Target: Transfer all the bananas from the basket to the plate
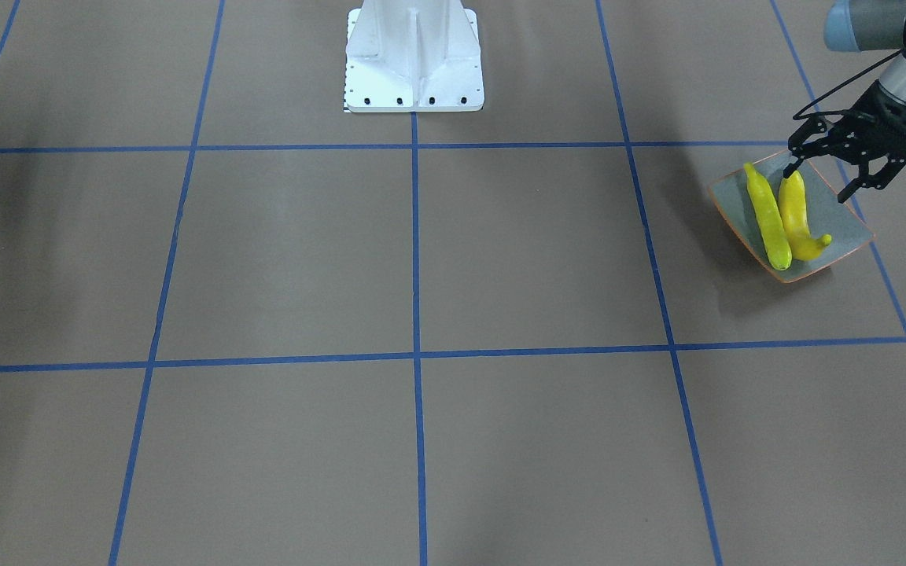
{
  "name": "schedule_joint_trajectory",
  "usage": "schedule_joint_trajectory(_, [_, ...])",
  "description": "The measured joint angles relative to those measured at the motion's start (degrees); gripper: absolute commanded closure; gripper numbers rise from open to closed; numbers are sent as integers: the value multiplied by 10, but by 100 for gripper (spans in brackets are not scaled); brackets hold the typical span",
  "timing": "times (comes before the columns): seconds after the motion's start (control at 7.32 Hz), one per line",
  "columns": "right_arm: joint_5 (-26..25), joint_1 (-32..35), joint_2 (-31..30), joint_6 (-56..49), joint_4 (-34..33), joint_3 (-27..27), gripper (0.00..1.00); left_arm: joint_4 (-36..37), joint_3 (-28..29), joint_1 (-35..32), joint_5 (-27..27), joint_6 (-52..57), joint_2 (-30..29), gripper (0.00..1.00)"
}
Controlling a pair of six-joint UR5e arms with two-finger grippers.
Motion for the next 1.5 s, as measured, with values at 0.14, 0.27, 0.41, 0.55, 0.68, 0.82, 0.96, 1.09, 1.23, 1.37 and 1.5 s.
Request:
schedule_joint_trajectory(0.14, [27, 27, -5, -50, 1, -27, 0, 0, 0, -1, -5, -2, -8, 0])
schedule_joint_trajectory(0.27, [62, 67, -8, -120, 2, -71, 0, 0, 1, -1, -7, -3, -14, 0])
schedule_joint_trajectory(0.41, [92, 107, -9, -187, 2, -119, 0, 0, 2, -1, -8, -3, -19, 0])
schedule_joint_trajectory(0.55, [107, 136, -9, -239, 3, -164, 1, 0, 2, -1, -8, -3, -22, 0])
schedule_joint_trajectory(0.68, [99, 153, -7, -274, 4, -202, 2, 0, 3, -1, -7, -3, -25, 0])
schedule_joint_trajectory(0.82, [63, 159, -5, -290, 6, -227, 5, 0, 4, -1, -7, -3, -27, 0])
schedule_joint_trajectory(0.96, [24, 161, -4, -294, 10, -243, 12, 0, 4, -1, -6, -3, -28, 0])
schedule_joint_trajectory(1.09, [4, 161, -4, -295, 12, -259, 16, 0, 3, -1, -6, -3, -30, 0])
schedule_joint_trajectory(1.23, [-4, 160, -4, -293, 13, -271, 17, 0, 3, -1, -5, -3, -33, 0])
schedule_joint_trajectory(1.37, [-6, 158, -3, -281, 14, -278, 17, 0, 2, -1, -5, -3, -37, 0])
schedule_joint_trajectory(1.5, [-6, 152, -3, -257, 17, -281, 17, 0, 3, -1, -5, -3, -40, 0])
